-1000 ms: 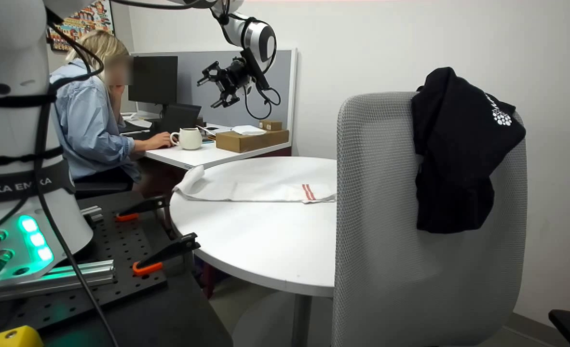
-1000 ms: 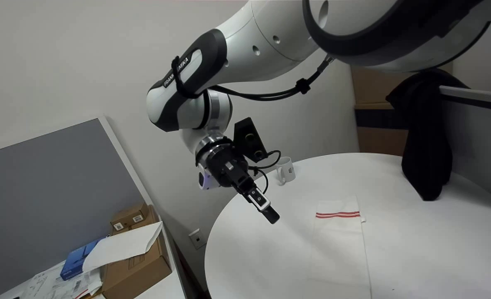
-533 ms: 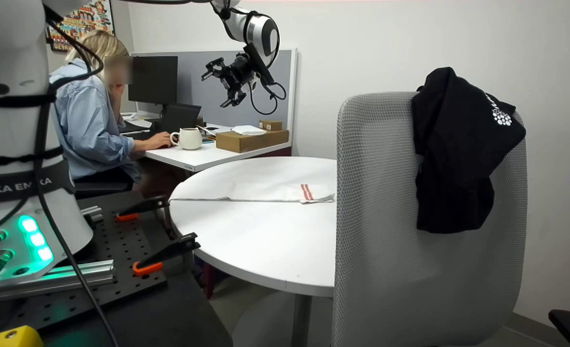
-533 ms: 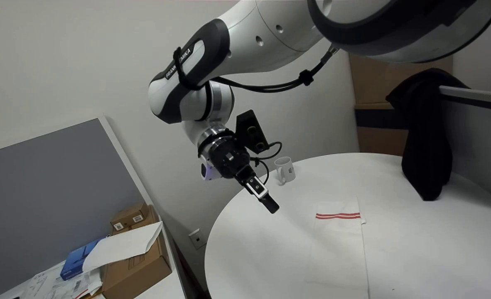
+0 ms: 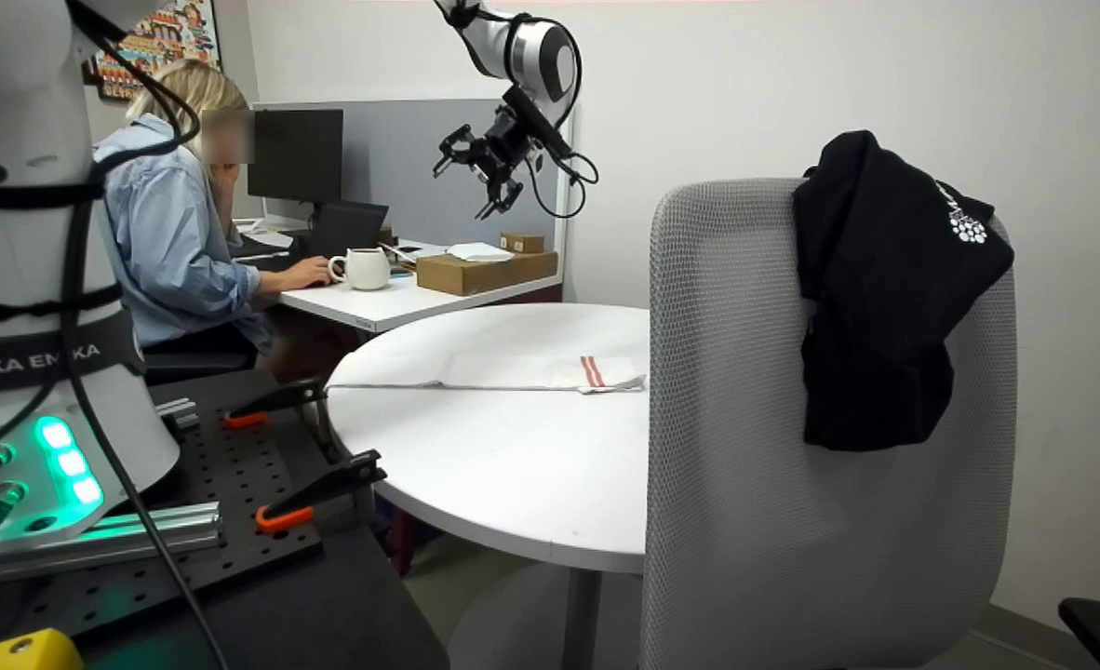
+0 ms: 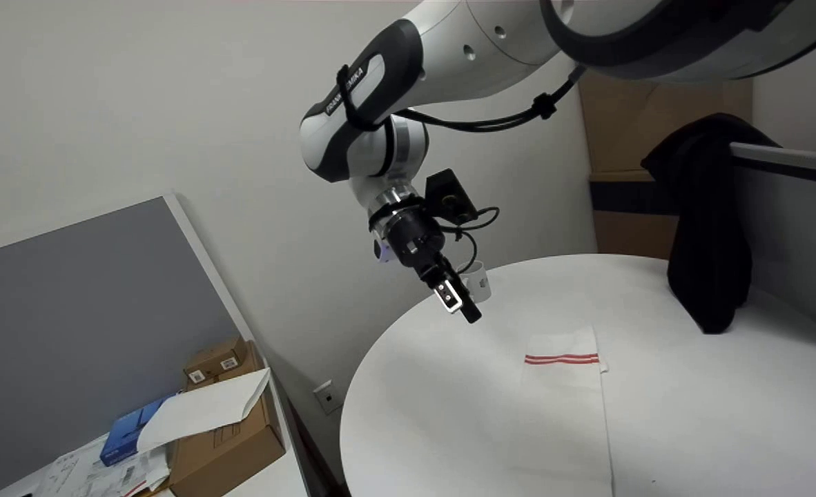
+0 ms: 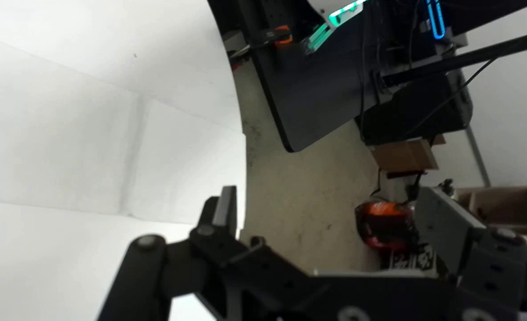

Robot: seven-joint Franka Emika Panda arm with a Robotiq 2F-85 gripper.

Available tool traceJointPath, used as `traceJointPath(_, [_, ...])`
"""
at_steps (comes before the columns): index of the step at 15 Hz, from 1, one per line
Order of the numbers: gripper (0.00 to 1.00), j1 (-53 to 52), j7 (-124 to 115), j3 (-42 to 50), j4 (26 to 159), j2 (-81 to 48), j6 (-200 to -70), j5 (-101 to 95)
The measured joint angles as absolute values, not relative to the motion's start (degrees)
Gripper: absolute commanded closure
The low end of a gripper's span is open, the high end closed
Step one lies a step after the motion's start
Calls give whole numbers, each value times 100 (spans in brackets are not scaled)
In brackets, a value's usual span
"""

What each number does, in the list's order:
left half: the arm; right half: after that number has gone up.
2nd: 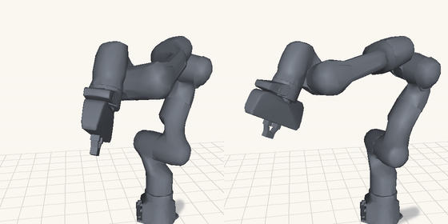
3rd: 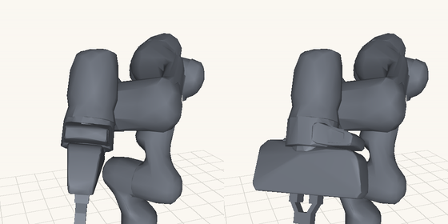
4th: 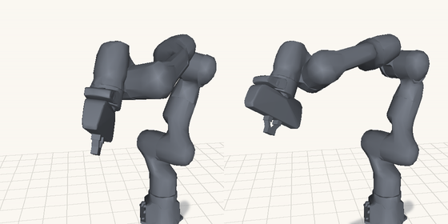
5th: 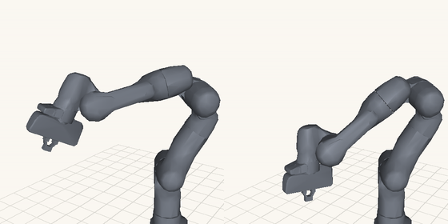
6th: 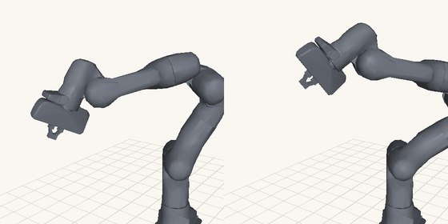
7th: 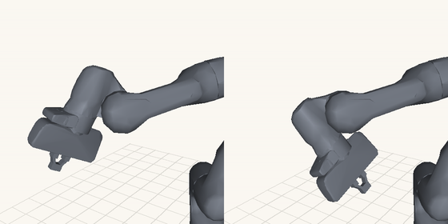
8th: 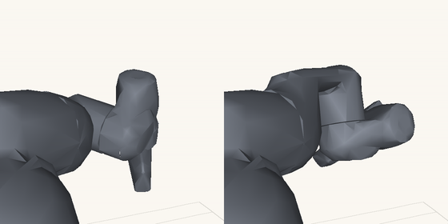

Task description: Unfold the white and red towel

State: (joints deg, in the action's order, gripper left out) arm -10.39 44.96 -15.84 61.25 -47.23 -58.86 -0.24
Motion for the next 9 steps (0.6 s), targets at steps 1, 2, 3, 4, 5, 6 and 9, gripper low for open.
traceJointPath(1, [0, -961, 4377, -1533, 6125, -4694, -6075, -5])
traceJointPath(2, [0, -883, 4241, -1485, 6128, -4655, -6256, 10])
traceJointPath(3, [0, -812, 4106, -1441, 6134, -4616, -6437, 13])
traceJointPath(4, [0, -750, 3950, -1386, 6153, -4572, -6623, 13])
traceJointPath(5, [0, -697, 3788, -1332, 6192, -4520, -6799, 13])
traceJointPath(6, [0, -644, 3607, -1276, 6277, -4451, -6993, 12])
traceJointPath(9, [0, -522, 2997, -1107, 6699, -4187, -7522, 13])
